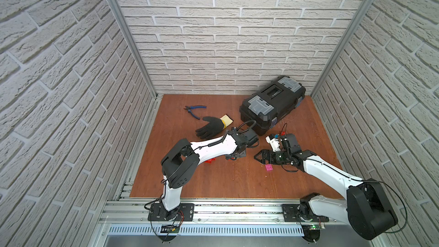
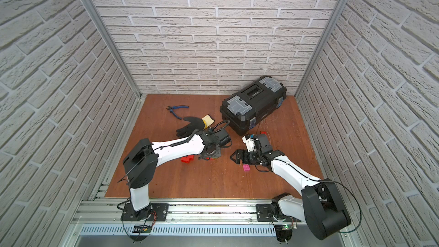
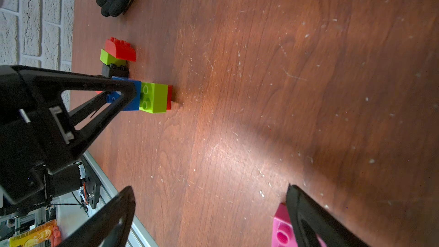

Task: Assemble the letter s with lego
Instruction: Assemble the lego brick with the lego brick.

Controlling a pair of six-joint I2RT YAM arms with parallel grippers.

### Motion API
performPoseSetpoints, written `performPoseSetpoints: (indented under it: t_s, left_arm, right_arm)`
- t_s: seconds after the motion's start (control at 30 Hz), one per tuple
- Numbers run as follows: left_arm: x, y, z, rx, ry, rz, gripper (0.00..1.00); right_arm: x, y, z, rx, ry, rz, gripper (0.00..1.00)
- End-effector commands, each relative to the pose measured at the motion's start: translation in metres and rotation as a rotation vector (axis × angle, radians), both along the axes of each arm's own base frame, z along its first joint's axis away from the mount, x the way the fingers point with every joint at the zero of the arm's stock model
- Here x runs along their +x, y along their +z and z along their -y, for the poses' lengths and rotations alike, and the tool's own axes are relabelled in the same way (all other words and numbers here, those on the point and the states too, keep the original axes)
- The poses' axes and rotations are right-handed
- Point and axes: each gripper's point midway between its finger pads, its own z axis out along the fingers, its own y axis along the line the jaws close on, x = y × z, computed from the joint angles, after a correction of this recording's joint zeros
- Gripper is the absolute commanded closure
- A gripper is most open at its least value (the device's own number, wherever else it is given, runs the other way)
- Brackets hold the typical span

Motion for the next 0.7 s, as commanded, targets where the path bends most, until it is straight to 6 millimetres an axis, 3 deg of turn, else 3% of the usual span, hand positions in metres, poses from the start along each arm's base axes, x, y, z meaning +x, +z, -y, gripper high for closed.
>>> performPoseSetpoints:
  t_s: [0.0, 0.17, 0.5, 0.67]
  left_arm:
    - [0.003, 0.017, 0.003, -0.016, -0.005, 0.029, 0.71]
    - [0.002, 0.018, 0.001, -0.006, -0.009, 0.025, 0.71]
    - [-0.007, -0.006, 0.001, -0.016, 0.007, -0.028, 0.71]
    - [-0.007, -0.012, -0.012, 0.041, 0.019, -0.023, 0.71]
  right_arm:
    - [0.003, 0.000, -0.002, 0.020, 0.002, 0.012, 0.00]
    - [0.003, 0.000, -0.002, 0.022, 0.001, 0.012, 0.00]
    - [0.002, -0.002, -0.001, 0.022, -0.001, 0.005, 0.01]
    - [0.001, -0.002, -0.001, 0.019, -0.002, 0.004, 0.01]
